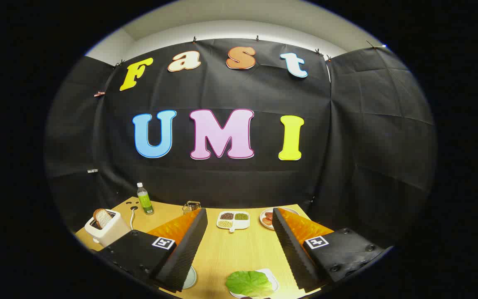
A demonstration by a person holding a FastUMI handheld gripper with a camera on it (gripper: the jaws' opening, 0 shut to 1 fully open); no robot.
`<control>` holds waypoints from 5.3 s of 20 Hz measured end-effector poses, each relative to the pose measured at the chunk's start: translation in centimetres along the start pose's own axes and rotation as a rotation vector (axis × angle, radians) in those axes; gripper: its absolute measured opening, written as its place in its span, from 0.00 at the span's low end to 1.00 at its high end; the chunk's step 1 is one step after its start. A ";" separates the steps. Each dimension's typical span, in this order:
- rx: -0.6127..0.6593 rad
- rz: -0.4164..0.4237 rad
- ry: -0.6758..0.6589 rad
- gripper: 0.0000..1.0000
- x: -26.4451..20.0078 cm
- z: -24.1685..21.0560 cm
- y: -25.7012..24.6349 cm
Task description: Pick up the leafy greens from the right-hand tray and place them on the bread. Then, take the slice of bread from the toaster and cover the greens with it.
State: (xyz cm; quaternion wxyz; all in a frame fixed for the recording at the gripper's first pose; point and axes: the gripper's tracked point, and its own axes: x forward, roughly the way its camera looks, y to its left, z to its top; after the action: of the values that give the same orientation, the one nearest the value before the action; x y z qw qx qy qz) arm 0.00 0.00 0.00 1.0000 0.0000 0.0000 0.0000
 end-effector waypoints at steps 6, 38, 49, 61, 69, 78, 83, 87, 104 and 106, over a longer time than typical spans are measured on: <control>-0.008 -0.010 0.018 0.97 -0.6 -0.7 -0.7; -0.096 0.149 0.528 0.98 0.2 -21.2 -2.0; -0.192 0.272 0.795 0.98 0.8 -32.7 -3.7; -0.191 0.297 0.878 0.54 0.4 -34.7 -3.1; -0.173 0.272 0.913 0.07 0.5 -34.4 -3.0; -0.141 0.284 0.781 0.06 0.2 -25.8 -0.1; -0.123 0.349 0.730 0.06 -0.1 -21.6 4.9; -0.135 0.421 0.719 0.06 -0.3 -20.5 10.1; -0.249 0.562 0.846 0.12 -0.8 -27.0 23.3; -0.249 0.555 0.846 0.22 -0.5 -27.2 23.4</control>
State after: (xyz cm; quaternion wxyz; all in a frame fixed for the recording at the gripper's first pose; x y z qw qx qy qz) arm -0.53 23.45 -27.16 0.8674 -0.1191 0.4040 0.2650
